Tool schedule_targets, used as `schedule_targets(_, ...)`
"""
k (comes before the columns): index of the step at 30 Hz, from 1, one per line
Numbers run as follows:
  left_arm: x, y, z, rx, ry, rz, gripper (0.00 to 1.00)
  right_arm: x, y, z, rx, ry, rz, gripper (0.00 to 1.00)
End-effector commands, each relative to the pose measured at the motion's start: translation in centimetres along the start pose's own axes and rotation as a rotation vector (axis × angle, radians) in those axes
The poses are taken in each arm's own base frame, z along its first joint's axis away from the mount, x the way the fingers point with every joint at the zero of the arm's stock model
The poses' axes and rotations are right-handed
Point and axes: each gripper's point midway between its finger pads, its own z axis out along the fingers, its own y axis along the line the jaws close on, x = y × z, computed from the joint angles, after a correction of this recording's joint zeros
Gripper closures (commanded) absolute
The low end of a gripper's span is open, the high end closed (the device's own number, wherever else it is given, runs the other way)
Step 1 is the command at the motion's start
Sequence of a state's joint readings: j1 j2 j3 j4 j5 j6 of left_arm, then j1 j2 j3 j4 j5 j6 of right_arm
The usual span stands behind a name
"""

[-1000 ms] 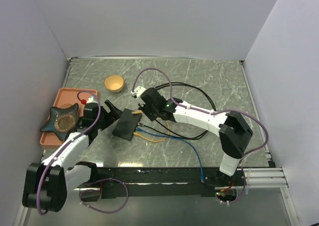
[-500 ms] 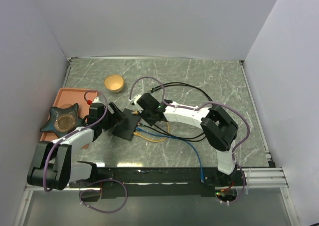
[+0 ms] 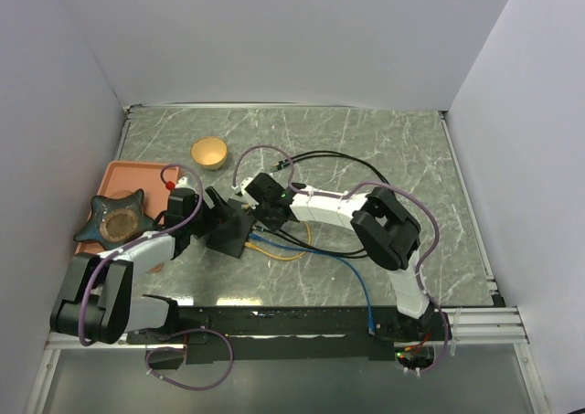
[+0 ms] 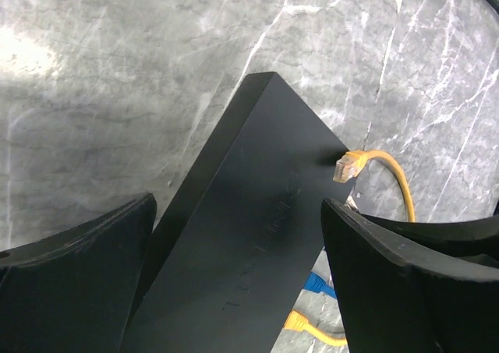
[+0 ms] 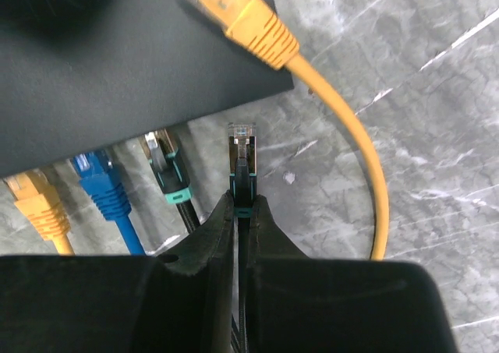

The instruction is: Insert the plug into the switch port

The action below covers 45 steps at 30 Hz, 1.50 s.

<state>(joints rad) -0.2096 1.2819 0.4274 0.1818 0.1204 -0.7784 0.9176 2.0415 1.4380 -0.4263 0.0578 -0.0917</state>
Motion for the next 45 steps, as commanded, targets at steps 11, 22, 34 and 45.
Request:
schedule_targets(11,-0.3,-1.6,0.2,0.068,-0.001,0.040,0.08,-2.0,-0.7,-0.1,-0.004,-0.056,0.017,1.00)
schedule_targets(22,-0.1,-1.7,0.4,0.071,0.009,0.041,0.09,-3.1,0.3,-1.2,-0.062,-0.105,0.016,1.00)
schedule_targets(34,0.2,-1.7,0.5,0.082,0.020,0.046,0.09,-3.8,0.3,-2.1,-0.055,-0.156,-0.002,1.00)
schedule_targets(45,0.4,-1.7,0.6,0.086,0.025,0.056,0.09,-4.4,0.8,-2.3,-0.070,-0.182,-0.021,1.00)
